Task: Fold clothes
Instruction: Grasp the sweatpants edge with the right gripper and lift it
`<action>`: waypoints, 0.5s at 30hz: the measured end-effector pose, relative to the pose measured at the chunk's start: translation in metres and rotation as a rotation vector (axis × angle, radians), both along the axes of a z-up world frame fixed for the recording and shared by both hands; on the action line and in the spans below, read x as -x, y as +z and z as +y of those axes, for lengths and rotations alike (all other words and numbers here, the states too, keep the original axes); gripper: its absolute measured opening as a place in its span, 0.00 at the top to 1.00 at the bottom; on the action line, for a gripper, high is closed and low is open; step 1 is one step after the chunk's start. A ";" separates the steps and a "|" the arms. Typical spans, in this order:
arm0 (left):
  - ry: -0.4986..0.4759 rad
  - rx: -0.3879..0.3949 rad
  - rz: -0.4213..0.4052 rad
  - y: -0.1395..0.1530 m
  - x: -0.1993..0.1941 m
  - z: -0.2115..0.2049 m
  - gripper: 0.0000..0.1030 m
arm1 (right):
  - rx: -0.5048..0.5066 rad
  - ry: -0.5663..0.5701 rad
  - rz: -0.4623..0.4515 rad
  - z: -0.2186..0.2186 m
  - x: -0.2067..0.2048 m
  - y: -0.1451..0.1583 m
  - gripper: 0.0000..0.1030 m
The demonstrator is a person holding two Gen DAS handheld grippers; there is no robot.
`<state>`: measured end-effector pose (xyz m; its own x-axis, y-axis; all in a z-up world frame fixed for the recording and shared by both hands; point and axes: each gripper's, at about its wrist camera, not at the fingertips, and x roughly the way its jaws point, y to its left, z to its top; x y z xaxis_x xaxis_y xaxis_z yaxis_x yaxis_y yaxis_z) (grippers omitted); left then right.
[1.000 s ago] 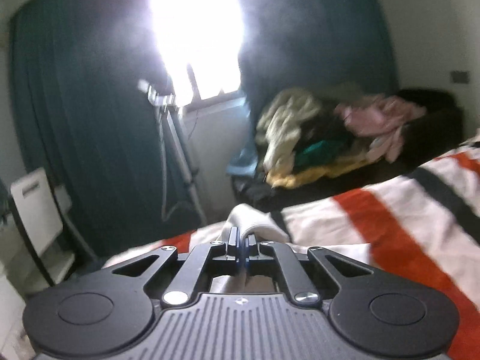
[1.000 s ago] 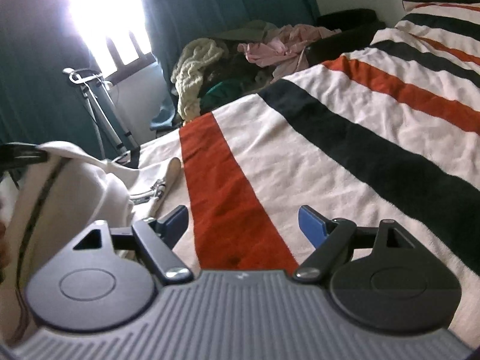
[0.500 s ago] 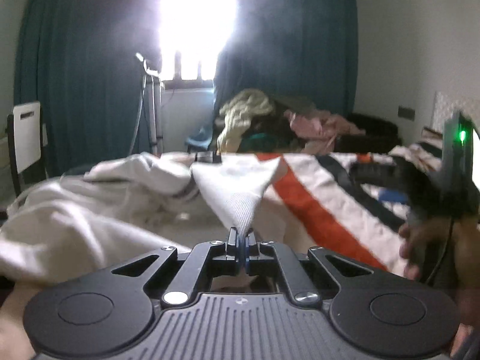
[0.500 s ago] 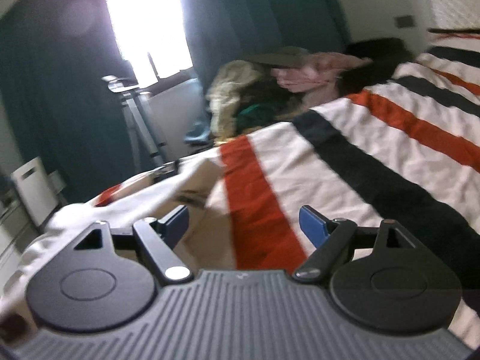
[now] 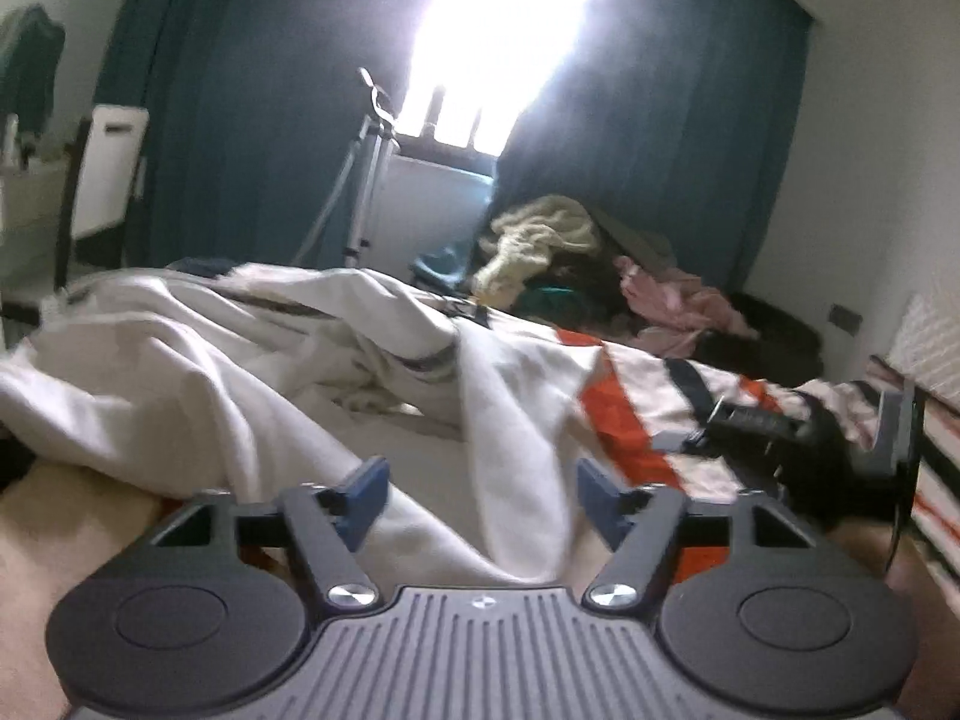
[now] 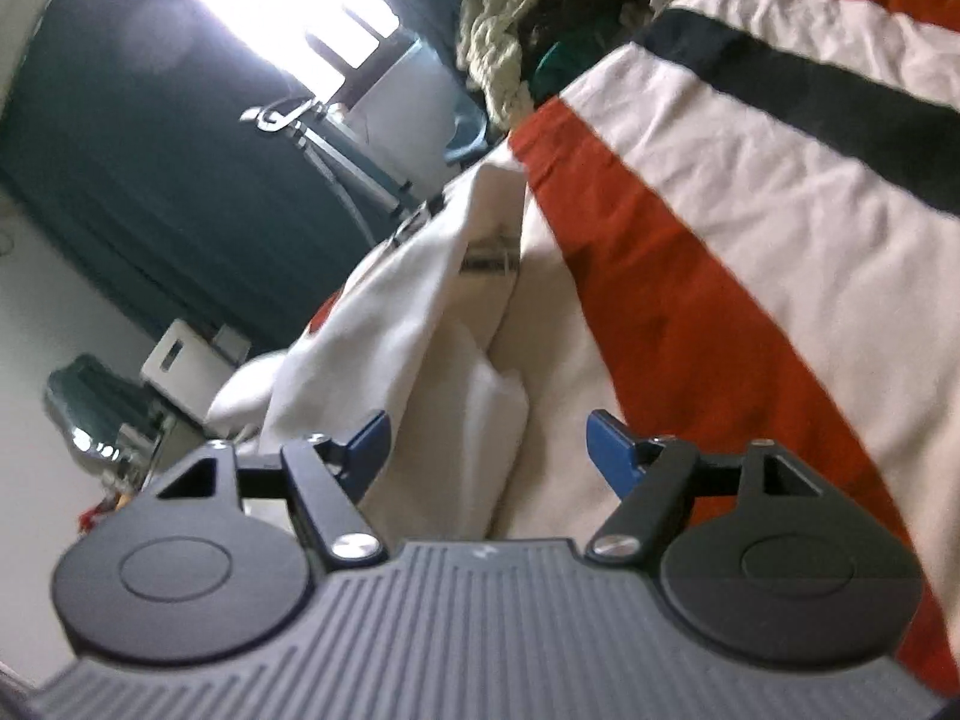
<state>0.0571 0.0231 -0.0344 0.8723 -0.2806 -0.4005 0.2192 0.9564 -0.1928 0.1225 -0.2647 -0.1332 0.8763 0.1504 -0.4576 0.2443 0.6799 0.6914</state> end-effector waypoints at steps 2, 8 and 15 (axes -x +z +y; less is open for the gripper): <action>0.040 -0.005 0.014 -0.005 -0.007 0.009 0.27 | -0.018 -0.015 0.005 -0.004 -0.022 0.002 0.27; 0.089 0.104 0.103 -0.021 -0.039 0.043 0.27 | -0.137 -0.055 -0.029 -0.017 -0.102 0.002 0.26; 0.190 0.124 0.138 -0.044 -0.085 0.073 0.26 | -0.050 -0.138 0.003 -0.004 -0.202 -0.007 0.27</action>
<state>0.1424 0.0965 -0.0783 0.8534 -0.1716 -0.4922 0.0018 0.9452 -0.3264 0.3240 -0.2683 -0.1406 0.8887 0.0515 -0.4555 0.3353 0.6046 0.7226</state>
